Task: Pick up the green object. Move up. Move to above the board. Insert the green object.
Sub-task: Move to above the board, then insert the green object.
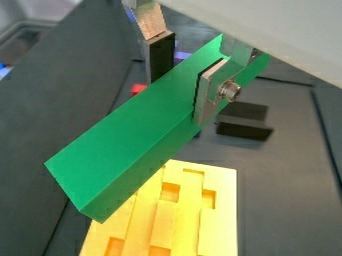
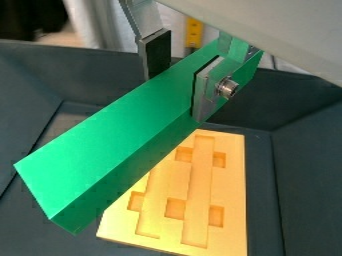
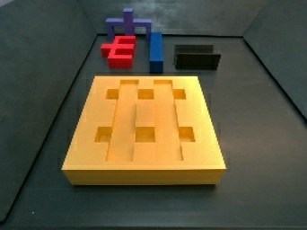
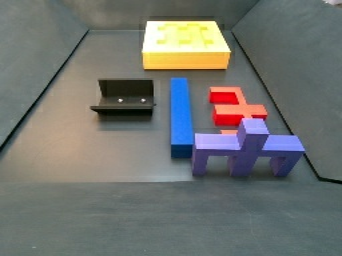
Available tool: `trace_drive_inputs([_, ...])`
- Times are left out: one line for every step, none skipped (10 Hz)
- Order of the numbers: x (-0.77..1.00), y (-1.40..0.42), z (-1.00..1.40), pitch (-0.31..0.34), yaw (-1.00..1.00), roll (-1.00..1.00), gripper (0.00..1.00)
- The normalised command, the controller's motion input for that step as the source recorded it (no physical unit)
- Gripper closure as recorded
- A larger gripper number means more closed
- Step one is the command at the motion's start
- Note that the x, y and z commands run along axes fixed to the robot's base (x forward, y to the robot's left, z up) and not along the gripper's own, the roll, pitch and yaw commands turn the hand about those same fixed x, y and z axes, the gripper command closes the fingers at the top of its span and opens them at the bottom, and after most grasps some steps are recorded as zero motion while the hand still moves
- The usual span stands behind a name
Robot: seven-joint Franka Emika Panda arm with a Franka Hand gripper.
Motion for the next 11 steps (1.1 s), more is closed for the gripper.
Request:
trace_drive_inputs([0.07,-0.03,0.02,0.132,1.00,0.05,1.00])
trace_drive_inputs([0.07,-0.03,0.02,0.150,1.00,0.05,1.00])
trace_drive_inputs([0.07,-0.03,0.02,0.166,1.00,0.06,1.00])
trace_drive_inputs([0.08,-0.03,0.02,0.209,1.00,0.08,1.00])
trace_drive_inputs([0.08,-0.03,0.03,0.257,0.95,0.10,1.00])
trace_drive_inputs([0.09,-0.04,0.03,0.245,0.68,0.09,1.00])
trace_drive_inputs([0.10,-0.04,0.02,0.210,0.37,0.09,1.00])
trace_drive_inputs([0.09,-0.03,0.02,0.175,0.22,0.09,1.00])
trace_drive_inputs([-0.01,-0.05,-0.35,-0.064,0.00,-0.14,1.00])
trace_drive_inputs([-0.16,-0.20,-0.60,-0.107,0.03,-0.19,1.00])
trace_drive_inputs([-0.17,-0.23,-0.58,-0.100,0.03,-0.21,1.00])
